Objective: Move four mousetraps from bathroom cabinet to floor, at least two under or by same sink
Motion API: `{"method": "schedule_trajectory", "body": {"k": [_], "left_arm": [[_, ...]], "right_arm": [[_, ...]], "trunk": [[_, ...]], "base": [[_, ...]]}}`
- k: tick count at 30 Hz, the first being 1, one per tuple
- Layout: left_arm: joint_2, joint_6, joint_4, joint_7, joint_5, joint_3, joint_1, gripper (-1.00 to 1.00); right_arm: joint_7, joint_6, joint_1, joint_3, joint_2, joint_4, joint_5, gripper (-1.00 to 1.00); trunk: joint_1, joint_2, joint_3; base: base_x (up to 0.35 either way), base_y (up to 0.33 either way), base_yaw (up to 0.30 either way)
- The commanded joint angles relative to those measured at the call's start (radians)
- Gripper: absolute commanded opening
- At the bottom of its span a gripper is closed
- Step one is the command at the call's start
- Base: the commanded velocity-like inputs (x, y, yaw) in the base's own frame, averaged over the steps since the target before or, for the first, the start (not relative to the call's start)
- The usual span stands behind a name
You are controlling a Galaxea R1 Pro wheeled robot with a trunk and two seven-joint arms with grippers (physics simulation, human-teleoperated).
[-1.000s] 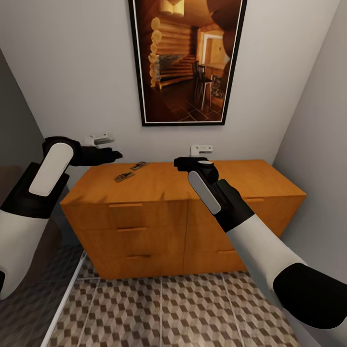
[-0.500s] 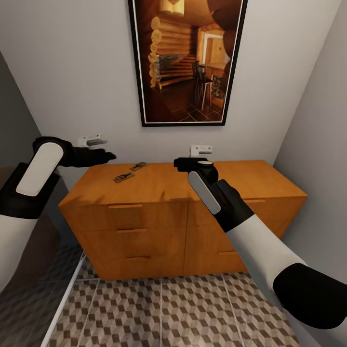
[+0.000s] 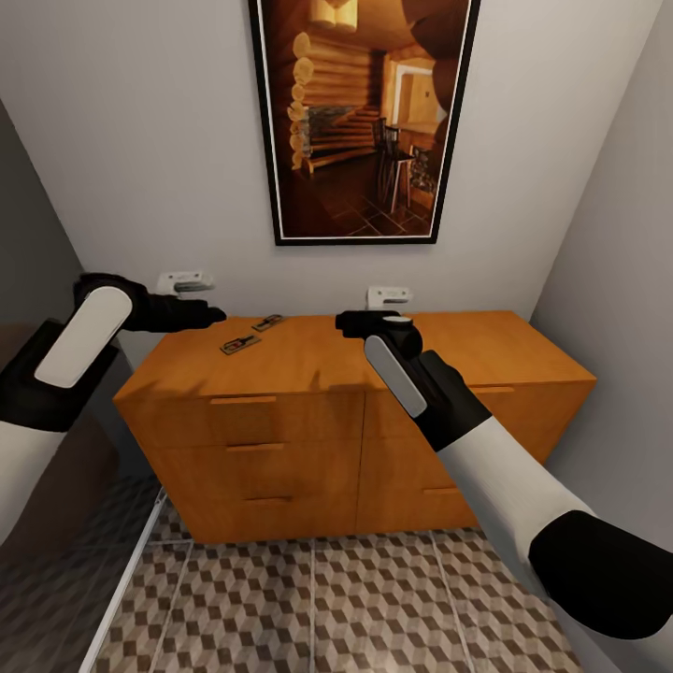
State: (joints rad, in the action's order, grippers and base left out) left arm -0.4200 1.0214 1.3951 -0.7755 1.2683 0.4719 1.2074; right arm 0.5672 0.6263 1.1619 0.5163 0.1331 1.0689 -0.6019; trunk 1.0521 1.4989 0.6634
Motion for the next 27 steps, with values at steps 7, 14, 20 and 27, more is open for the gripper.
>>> {"method": "schedule_trajectory", "body": {"k": [7, 14, 20, 27], "left_arm": [[-0.01, 0.0, 0.002, -0.009, 0.01, 0.022, 0.001, 1.0], [-0.012, 0.0, 0.002, -0.009, 0.008, 0.027, 0.003, 1.0], [-0.014, 0.0, 0.002, -0.008, 0.007, 0.028, 0.003, 1.0], [-0.012, 0.0, 0.002, 0.001, 0.006, 0.029, 0.011, 1.0]], "right_arm": [[-0.013, -0.001, 0.0, 0.002, 0.0, -0.02, -0.01, 1.0], [-0.019, -0.002, -0.001, 0.002, 0.0, -0.024, -0.01, 1.0], [-0.019, -0.003, -0.002, 0.002, 0.0, -0.025, -0.01, 1.0], [-0.02, -0.007, -0.002, 0.003, 0.002, -0.043, -0.01, 1.0]], "trunk": [[0.0, 0.001, 0.001], [0.0, 0.001, 0.001], [0.0, 0.001, 0.001], [0.0, 0.001, 0.001]], "base": [[0.032, 0.0, 0.0], [0.209, 0.0, 0.0], [0.124, 0.0, 0.0], [0.021, 0.0, 0.0]]}}
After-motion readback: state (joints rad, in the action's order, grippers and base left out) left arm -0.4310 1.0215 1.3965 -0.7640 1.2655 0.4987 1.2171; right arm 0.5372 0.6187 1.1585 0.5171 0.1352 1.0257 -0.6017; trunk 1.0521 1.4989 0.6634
